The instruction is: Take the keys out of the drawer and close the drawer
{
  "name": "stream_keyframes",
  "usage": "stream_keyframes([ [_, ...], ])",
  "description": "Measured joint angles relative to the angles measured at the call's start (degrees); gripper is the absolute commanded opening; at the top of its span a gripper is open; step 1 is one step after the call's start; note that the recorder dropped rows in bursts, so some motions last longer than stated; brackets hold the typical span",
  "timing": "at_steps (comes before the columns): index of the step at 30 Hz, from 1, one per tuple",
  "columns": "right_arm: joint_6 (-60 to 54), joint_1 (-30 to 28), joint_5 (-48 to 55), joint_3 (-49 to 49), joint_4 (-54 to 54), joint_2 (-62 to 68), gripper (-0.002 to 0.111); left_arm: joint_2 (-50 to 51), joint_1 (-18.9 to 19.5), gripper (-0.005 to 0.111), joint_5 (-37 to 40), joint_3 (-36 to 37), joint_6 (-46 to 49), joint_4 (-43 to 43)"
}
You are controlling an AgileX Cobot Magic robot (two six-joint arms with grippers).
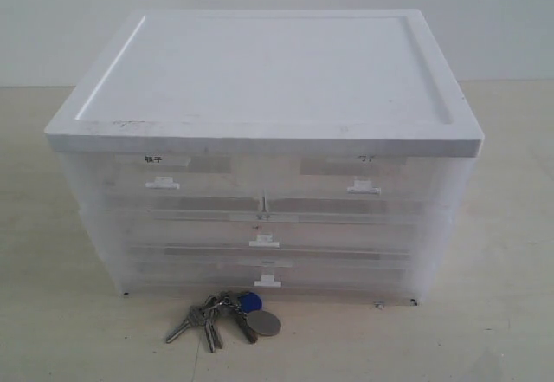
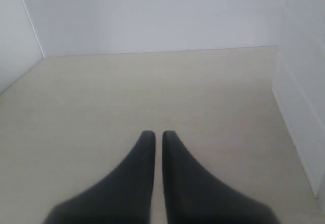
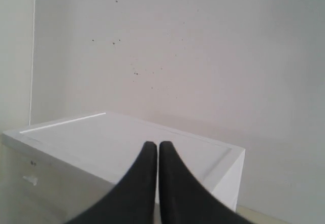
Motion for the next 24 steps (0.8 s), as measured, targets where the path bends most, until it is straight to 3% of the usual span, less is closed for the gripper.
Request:
stream_keyframes([
  [4,-0.58,0.0,0.27,0.0,-0.42,0.0,0.0,0.0,0.0,0.005,0.0,0.0,0.0,0.0],
  [6,6.04,0.0,-0.16,0.0,1.5,0.0,0.0,0.0,0.0,0.005,0.0,0.0,0.0,0.0],
  [8,14.6,0.0,-0.28,0.0,8.18,0.0,0.0,0.0,0.0,0.005,0.0,0.0,0.0,0.0],
  [9,16.61,0.0,-0.44,0.0,18.17,0.0,0.0,0.0,0.0,0.005,0.0,0.0,0.0,0.0],
  [15,18.13,0.0,3.09,0.0,58.1,0.0,0.0,0.0,0.0,0.005,0.0,0.0,0.0,0.0],
  [19,18.24,0.0,9.73,0.0,67.41,0.0,0.0,0.0,0.0,0.005,0.0,0.0,0.0,0.0],
  [24,17.22,0.0,19.45,0.51,70.21,0.0,0.0,0.0,0.0,0.005,0.0,0.0,0.0,0.0],
])
